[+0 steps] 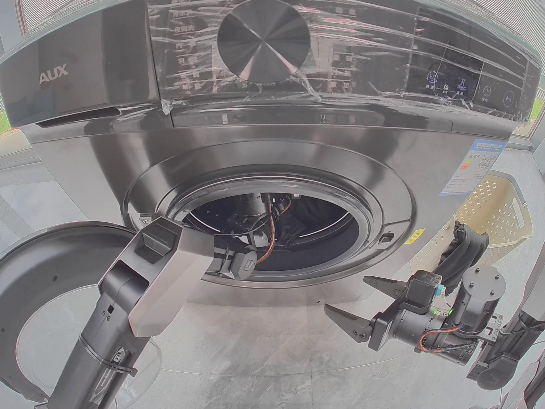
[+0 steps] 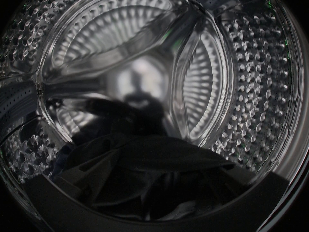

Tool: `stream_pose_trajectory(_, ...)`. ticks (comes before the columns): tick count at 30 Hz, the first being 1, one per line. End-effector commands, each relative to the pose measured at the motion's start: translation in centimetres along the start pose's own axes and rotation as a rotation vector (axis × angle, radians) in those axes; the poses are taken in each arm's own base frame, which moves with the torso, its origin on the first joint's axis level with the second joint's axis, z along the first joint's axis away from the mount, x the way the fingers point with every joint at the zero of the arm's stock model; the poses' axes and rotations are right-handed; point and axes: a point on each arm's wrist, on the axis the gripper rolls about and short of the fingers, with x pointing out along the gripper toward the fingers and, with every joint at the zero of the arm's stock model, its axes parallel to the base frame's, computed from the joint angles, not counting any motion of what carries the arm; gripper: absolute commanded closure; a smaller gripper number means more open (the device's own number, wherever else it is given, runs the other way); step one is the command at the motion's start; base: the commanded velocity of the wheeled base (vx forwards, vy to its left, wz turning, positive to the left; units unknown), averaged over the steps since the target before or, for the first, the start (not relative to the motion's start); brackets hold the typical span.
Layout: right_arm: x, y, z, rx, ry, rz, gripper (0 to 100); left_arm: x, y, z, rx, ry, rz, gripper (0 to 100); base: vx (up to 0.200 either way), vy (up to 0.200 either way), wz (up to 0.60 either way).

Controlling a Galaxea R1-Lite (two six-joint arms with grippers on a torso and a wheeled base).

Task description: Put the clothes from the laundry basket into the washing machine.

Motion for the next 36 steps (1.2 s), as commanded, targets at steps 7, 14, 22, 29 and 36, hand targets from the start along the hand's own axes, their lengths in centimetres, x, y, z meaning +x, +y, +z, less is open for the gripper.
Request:
stream_pose_trajectory(7,0.0,0.0,0.0,0.001,0.002,0.000,0,-7.2,-1.8,2.2,0.067,0.292,-0.050,0,0.000,0.000,0.00)
stream_pose_trajectory(14,-0.2,-0.1,0.0,0.002,0.003,-0.003,0,-13.6,-3.8,3.6,0.089,0.407,-0.130,0,0.000,0.000,0.00)
stream_pose_trajectory(22,-0.7,-0.2,-0.4,0.004,0.024,-0.010,0,-20.1,-6.3,5.3,0.092,0.497,-0.236,0,0.000,0.000,0.00)
stream_pose_trajectory(29,-2.6,-0.3,0.9,-0.006,-0.033,-0.021,0,-26.0,-6.2,9.5,0.085,0.476,-0.313,0,0.000,0.000,0.00)
stream_pose_trajectory(36,-4.5,-0.1,1.8,-0.007,-0.079,-0.035,0,-31.9,-4.5,13.0,0.072,0.441,-0.364,0,0.000,0.000,0.00)
